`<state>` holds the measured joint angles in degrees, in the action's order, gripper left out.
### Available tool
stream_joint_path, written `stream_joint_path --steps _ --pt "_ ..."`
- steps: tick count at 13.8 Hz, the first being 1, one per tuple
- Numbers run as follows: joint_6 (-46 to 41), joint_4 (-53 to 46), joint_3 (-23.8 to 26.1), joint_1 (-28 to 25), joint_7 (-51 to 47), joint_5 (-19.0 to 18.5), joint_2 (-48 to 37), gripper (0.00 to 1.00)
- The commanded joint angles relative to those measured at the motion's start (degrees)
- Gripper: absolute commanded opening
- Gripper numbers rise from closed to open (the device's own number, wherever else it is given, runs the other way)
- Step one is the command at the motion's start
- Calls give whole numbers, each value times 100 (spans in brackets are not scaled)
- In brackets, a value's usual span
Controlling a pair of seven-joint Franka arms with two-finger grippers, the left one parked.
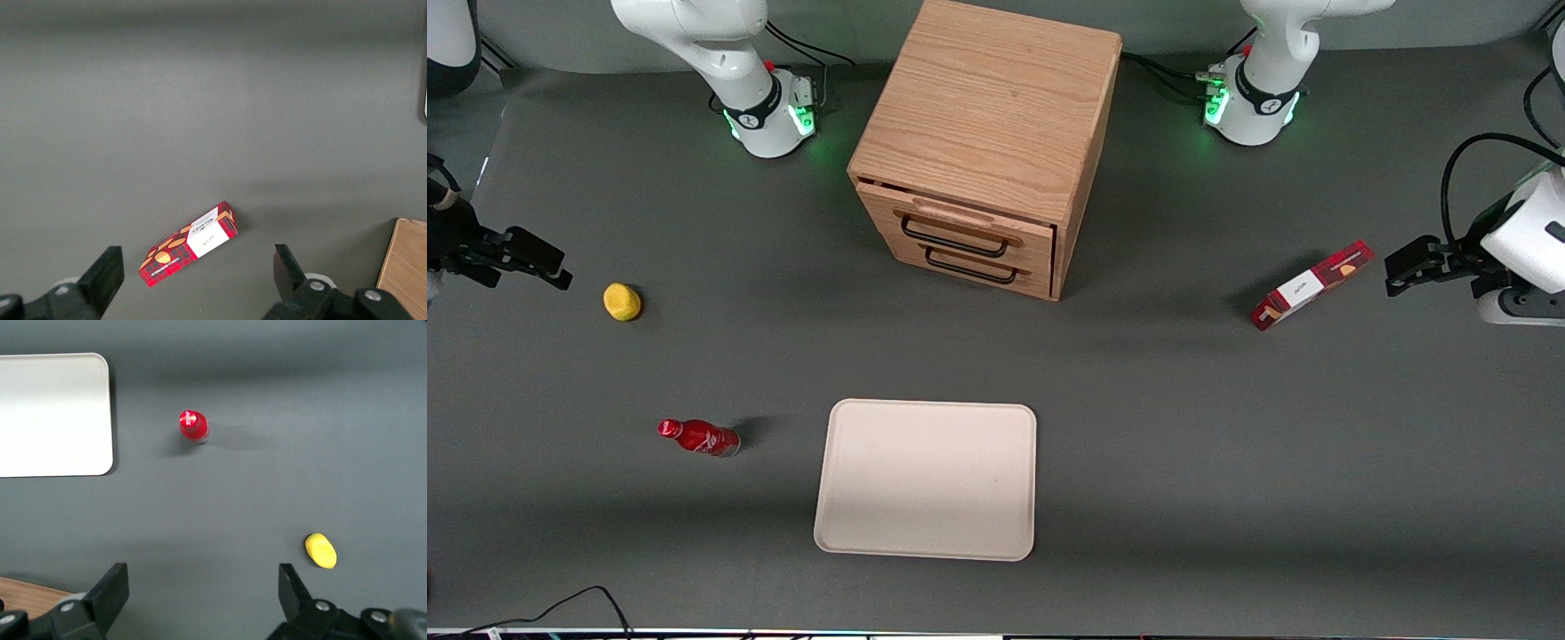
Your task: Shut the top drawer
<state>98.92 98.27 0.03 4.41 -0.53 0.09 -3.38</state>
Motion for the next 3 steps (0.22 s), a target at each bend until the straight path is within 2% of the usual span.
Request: stream_joint_path --steps 1,3 --pt "40 167 -91 -99 -158 -79 -128 100" --pt "13 166 -91 -99 -166 -79 -119 100"
